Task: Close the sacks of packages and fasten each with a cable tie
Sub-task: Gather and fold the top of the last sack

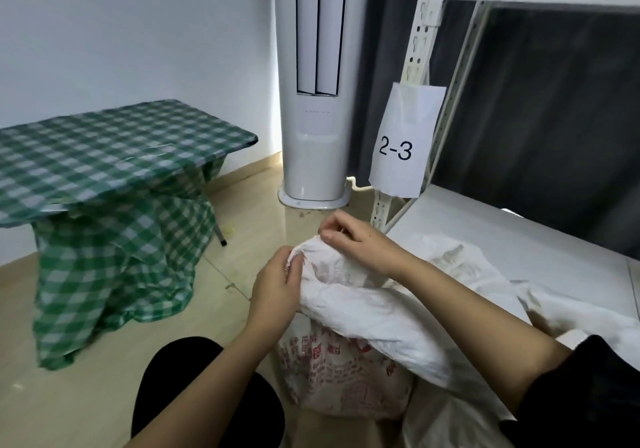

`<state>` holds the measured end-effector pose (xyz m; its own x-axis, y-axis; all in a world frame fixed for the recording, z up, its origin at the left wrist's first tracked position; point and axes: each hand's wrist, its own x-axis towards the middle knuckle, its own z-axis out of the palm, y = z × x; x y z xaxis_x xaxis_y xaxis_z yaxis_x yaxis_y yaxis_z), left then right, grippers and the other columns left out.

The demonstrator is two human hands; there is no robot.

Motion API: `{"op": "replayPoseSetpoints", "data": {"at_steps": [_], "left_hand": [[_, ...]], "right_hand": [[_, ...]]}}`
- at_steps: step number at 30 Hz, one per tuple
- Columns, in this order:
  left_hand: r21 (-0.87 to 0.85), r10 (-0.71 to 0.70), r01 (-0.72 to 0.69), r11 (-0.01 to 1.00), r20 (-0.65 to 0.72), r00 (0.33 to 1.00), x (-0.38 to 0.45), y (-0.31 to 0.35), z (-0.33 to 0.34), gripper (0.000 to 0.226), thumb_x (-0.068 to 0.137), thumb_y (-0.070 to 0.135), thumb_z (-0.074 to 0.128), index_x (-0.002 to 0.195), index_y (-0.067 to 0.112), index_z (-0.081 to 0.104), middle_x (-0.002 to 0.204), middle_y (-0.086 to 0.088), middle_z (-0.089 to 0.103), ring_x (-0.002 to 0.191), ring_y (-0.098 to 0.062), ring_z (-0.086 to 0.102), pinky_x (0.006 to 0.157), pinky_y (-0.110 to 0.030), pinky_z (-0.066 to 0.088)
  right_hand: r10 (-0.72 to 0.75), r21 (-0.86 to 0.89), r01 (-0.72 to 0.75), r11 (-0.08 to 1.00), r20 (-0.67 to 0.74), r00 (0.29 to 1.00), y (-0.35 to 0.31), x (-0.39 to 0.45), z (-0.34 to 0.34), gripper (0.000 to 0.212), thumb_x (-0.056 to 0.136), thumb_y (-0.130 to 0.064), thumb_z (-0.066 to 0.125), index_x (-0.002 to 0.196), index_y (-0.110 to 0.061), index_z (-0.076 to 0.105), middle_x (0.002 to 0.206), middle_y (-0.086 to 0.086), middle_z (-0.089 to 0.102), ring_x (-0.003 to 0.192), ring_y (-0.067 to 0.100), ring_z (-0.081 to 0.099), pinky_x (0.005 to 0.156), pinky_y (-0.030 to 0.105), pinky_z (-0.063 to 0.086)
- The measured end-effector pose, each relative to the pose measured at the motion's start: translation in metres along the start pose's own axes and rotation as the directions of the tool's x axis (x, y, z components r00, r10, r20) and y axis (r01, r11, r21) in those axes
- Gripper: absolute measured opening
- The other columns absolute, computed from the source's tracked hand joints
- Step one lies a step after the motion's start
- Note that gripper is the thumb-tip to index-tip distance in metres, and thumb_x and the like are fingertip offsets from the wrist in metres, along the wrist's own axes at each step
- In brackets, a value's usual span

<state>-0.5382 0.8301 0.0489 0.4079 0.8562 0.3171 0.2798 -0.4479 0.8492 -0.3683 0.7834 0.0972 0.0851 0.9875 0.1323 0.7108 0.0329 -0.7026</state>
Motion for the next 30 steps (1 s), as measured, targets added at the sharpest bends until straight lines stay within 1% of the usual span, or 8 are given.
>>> {"op": "replayPoseSetpoints", "data": {"at_steps": [3, 6, 10, 14, 19, 22, 26, 30], "left_hand": [[-0.426, -0.274, 0.324, 0.845, 0.175, 0.946, 0.008, -0.006, -0.005, 0.023, 0.100, 0.015, 0.044, 0.094, 0.013, 0.065, 0.081, 0.000, 0.068, 0.071, -0.008, 0.063, 0.060, -0.019, 0.048], [-0.460, -0.322, 0.507, 0.729, 0.423, 0.847, 0.015, -0.019, -0.011, 0.025, 0.099, 0.015, 0.043, 0.113, 0.006, 0.063, 0.105, -0.011, 0.070, 0.098, -0.026, 0.063, 0.083, -0.034, 0.048], [0.159, -0.141, 0.116, 0.981, 0.159, 0.977, 0.024, -0.011, -0.014, 0.042, 0.092, 0.012, 0.046, 0.132, 0.021, 0.041, 0.120, 0.002, 0.055, 0.107, -0.017, 0.054, 0.090, -0.036, 0.045], [0.514, 0.159, -0.256, 0.819, 0.226, 0.961, 0.028, -0.002, 0.001, 0.064, 0.086, 0.040, 0.052, 0.143, 0.020, 0.031, 0.129, -0.001, 0.050, 0.116, -0.021, 0.051, 0.095, -0.036, 0.040], [0.398, 0.290, -0.344, 0.851, 0.191, 0.938, 0.036, -0.031, 0.004, 0.038, 0.094, 0.044, 0.039, 0.121, 0.020, 0.054, 0.104, 0.001, 0.065, 0.086, -0.021, 0.063, 0.065, -0.029, 0.044], [0.136, 0.159, -0.187, 0.973, 0.193, 0.968, 0.040, -0.041, 0.007, 0.022, 0.095, 0.036, 0.043, 0.107, 0.024, 0.057, 0.091, 0.007, 0.066, 0.082, -0.017, 0.061, 0.070, -0.032, 0.046], [-0.277, -0.091, 0.169, 0.946, 0.273, 0.958, 0.043, -0.037, 0.009, 0.016, 0.098, 0.019, 0.048, 0.091, 0.023, 0.062, 0.084, 0.011, 0.065, 0.085, -0.010, 0.058, 0.072, -0.015, 0.045], [0.269, 0.133, -0.167, 0.949, 0.140, 0.981, 0.040, -0.037, 0.005, 0.037, 0.087, 0.036, 0.044, 0.122, 0.025, 0.050, 0.103, 0.007, 0.060, 0.093, -0.014, 0.056, 0.082, -0.032, 0.043]], "right_hand": [[-0.042, -0.396, 0.049, 0.917, 0.027, 0.999, 0.020, -0.006, -0.004, 0.036, 0.096, -0.052, 0.045, 0.126, -0.032, 0.047, 0.127, -0.014, 0.054, 0.109, 0.004, 0.049, 0.089, 0.030, 0.037], [0.029, -0.311, -0.034, 0.950, -0.023, 0.999, 0.032, -0.006, -0.003, 0.025, 0.092, -0.060, 0.045, 0.104, -0.038, 0.050, 0.094, -0.008, 0.064, 0.084, 0.011, 0.056, 0.070, 0.029, 0.037], [0.025, -0.231, -0.025, 0.973, -0.004, 1.000, 0.027, 0.011, 0.009, 0.031, 0.092, -0.052, 0.054, 0.086, -0.021, 0.050, 0.065, -0.006, 0.047, 0.062, 0.005, 0.045, 0.055, 0.024, 0.028], [0.056, 0.000, -0.056, 0.998, 0.019, 0.998, 0.014, 0.025, 0.013, 0.027, 0.089, -0.042, 0.062, 0.100, -0.021, 0.049, 0.074, -0.008, 0.057, 0.062, 0.004, 0.047, 0.061, 0.025, 0.035], [-0.022, -0.014, 0.022, 1.000, -0.025, 0.999, 0.024, 0.013, 0.018, 0.030, 0.095, -0.044, 0.053, 0.121, -0.033, 0.044, 0.102, -0.006, 0.060, 0.088, 0.010, 0.055, 0.082, 0.032, 0.041], [-0.168, -0.444, 0.130, 0.887, -0.048, 0.985, 0.048, 0.002, 0.018, 0.050, 0.093, -0.058, 0.041, 0.137, -0.032, 0.043, 0.126, -0.010, 0.056, 0.110, 0.006, 0.048, 0.087, 0.025, 0.030], [-0.119, -0.266, 0.066, 0.962, -0.189, 0.975, 0.055, 0.004, 0.019, 0.033, 0.090, -0.059, 0.047, 0.112, -0.036, 0.052, 0.100, -0.017, 0.062, 0.092, 0.012, 0.059, 0.074, 0.029, 0.038], [0.012, 0.153, 0.005, 0.988, -0.113, 0.993, 0.047, 0.023, 0.022, 0.014, 0.091, -0.044, 0.057, 0.094, -0.030, 0.054, 0.090, -0.009, 0.061, 0.086, 0.015, 0.057, 0.082, 0.036, 0.043]]}}
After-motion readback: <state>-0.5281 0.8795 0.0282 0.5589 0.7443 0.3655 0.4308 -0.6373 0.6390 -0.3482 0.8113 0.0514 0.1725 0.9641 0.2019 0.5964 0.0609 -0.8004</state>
